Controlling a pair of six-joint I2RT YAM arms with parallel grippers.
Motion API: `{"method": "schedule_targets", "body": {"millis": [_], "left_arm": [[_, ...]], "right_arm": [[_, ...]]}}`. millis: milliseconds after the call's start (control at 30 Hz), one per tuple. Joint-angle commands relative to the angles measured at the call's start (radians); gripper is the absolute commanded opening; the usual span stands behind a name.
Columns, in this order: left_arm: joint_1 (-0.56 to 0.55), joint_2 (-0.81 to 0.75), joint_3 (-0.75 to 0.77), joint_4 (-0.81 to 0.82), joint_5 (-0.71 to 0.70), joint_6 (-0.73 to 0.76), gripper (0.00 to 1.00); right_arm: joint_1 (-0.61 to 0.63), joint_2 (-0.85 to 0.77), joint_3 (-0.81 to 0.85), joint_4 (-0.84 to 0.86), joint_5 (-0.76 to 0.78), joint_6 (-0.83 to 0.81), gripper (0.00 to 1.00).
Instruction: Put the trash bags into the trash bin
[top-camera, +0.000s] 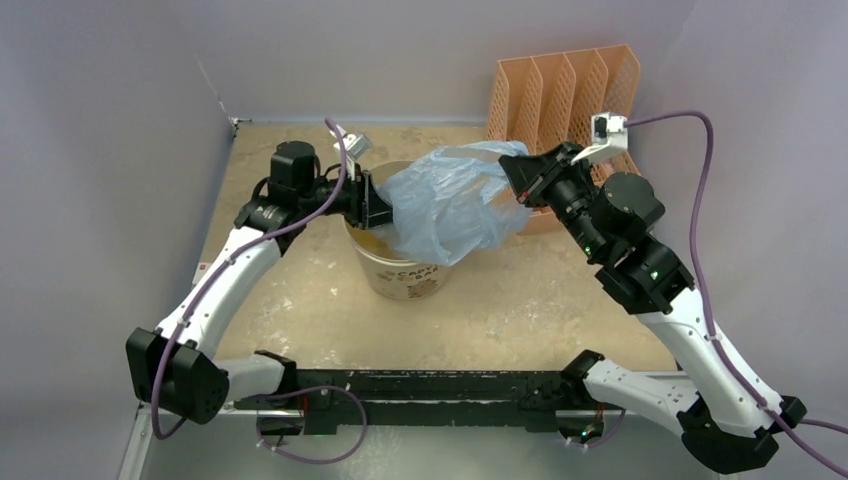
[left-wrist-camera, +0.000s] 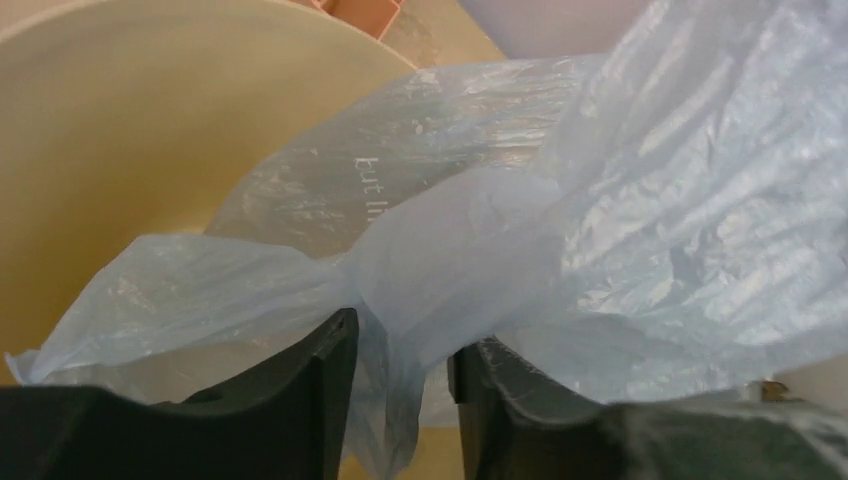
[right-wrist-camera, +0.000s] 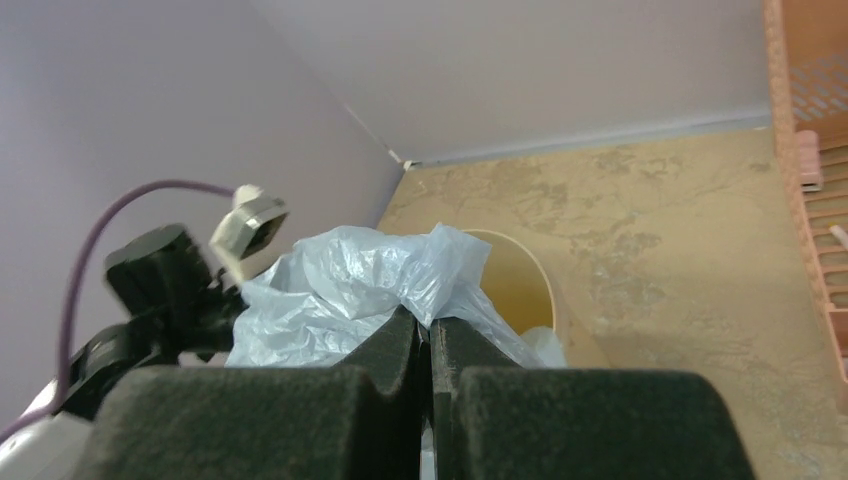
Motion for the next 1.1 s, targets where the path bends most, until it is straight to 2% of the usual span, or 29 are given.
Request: {"method": "schedule_targets", "body": {"millis": [0, 100, 233, 400, 500, 667, 867, 1067], "left_arm": [[0.007, -0.12, 0.044, 0.062, -0.064, 0.044, 0.42], [0.007, -0.154, 0.09, 0.011, -0.13, 0.1, 0.53], [0.007, -0.18, 0.133, -0.052, -0.222, 0.165, 0.61], [0.007, -0.194, 0.149, -0.069, -0.316, 0.223, 0.65], [0.028, -0.153, 0.209, -0.136, -0.474, 0.217, 0.68], [0.088, -0.085, 0.222, -0.09, -0.292, 0.16, 0.68], [0.091, 0.027, 0.233, -0.15, -0.04, 0.156, 0.57], [0.09, 0.079, 0.216, -0.216, -0.077, 0.167, 0.54]], "right_arm": [[-0.002, 0.009, 0.073, -0.027, 0.147, -0.003, 0.0], [-0.001, 0.008, 0.075, -0.032, 0.184, 0.001, 0.0], [-0.002, 0.026, 0.083, -0.044, 0.164, 0.002, 0.0], [-0.002, 0.029, 0.077, -0.044, 0.149, 0.003, 0.0], [-0.001, 0.029, 0.083, -0.047, 0.133, 0.002, 0.0], [-0.002, 0.015, 0.067, -0.031, 0.106, 0.004, 0.0], [-0.002, 0.006, 0.067, -0.032, 0.084, 0.001, 0.0], [-0.001, -0.014, 0.061, 0.004, 0.026, 0.004, 0.0]]}}
